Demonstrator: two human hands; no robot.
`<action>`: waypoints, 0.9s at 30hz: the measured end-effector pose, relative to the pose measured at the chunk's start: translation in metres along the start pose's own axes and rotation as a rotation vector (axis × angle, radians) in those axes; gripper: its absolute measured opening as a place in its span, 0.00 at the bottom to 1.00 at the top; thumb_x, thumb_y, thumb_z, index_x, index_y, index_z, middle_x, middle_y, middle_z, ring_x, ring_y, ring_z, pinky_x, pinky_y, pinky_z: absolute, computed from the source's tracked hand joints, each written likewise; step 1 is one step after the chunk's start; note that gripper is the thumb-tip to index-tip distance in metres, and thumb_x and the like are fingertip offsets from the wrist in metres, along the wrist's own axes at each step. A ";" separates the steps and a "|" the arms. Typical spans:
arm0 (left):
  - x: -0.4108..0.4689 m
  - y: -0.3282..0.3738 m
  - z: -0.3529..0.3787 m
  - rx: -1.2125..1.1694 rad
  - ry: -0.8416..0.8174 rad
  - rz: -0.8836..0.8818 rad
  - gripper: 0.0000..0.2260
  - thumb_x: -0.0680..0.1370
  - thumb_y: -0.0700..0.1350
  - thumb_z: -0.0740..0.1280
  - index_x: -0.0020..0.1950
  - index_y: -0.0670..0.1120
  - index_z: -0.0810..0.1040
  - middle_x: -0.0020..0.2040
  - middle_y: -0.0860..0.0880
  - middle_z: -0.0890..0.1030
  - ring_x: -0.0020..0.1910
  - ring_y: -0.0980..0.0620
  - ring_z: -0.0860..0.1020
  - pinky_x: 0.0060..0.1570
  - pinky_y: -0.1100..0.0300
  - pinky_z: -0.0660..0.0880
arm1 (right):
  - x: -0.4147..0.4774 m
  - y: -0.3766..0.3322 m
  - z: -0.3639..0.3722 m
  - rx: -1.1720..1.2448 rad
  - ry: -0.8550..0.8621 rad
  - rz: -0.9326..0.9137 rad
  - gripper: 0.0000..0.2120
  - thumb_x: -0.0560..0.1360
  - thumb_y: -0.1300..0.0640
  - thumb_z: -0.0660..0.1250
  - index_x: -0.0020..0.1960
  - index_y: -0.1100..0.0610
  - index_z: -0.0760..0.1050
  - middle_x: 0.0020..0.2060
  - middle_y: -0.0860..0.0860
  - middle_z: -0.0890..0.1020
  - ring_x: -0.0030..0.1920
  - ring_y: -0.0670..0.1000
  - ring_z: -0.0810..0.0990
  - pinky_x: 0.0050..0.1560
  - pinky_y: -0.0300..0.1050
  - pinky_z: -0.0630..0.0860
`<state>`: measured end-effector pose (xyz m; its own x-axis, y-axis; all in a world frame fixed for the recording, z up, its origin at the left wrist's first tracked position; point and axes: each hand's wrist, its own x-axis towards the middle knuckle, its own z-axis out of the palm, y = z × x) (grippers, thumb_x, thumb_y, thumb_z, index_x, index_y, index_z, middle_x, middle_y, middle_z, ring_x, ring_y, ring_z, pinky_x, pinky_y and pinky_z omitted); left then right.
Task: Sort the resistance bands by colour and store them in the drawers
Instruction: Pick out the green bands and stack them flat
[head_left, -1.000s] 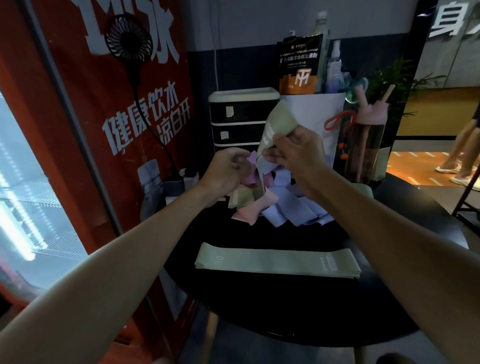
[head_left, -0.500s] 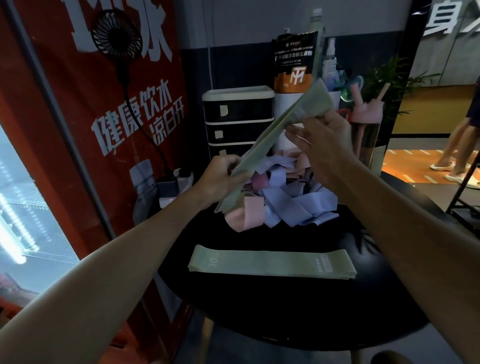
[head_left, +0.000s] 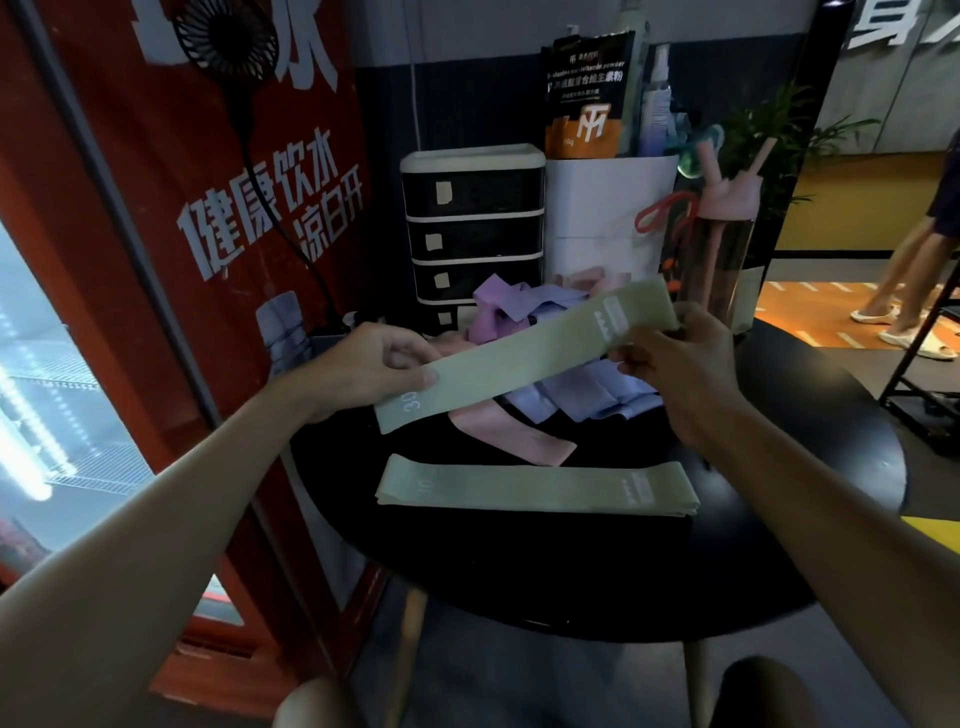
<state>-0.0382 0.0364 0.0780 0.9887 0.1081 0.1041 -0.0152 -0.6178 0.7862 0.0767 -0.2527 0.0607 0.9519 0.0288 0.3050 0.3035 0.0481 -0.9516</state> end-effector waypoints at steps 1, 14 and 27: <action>-0.003 -0.002 -0.001 0.005 -0.005 -0.007 0.07 0.77 0.41 0.73 0.53 0.49 0.82 0.45 0.50 0.87 0.45 0.58 0.83 0.43 0.70 0.75 | -0.004 0.005 -0.004 -0.014 -0.016 0.005 0.01 0.76 0.65 0.67 0.46 0.61 0.76 0.41 0.64 0.82 0.38 0.59 0.84 0.39 0.52 0.83; -0.028 -0.030 0.025 -0.119 0.223 -0.094 0.07 0.74 0.36 0.75 0.49 0.43 0.82 0.41 0.45 0.84 0.38 0.54 0.81 0.36 0.65 0.77 | -0.046 0.043 -0.046 -0.200 -0.259 -0.005 0.26 0.74 0.72 0.66 0.65 0.51 0.65 0.43 0.67 0.78 0.40 0.57 0.76 0.41 0.53 0.75; -0.042 -0.040 0.040 0.027 0.236 -0.020 0.06 0.74 0.39 0.75 0.47 0.48 0.82 0.40 0.49 0.84 0.34 0.62 0.79 0.36 0.65 0.73 | -0.069 0.060 -0.062 -0.494 -0.243 -0.063 0.21 0.74 0.65 0.67 0.67 0.56 0.74 0.47 0.52 0.82 0.46 0.51 0.80 0.49 0.50 0.77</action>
<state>-0.0732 0.0255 0.0174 0.9264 0.2977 0.2306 0.0114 -0.6342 0.7731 0.0317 -0.3134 -0.0197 0.9119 0.2734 0.3060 0.3988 -0.4149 -0.8178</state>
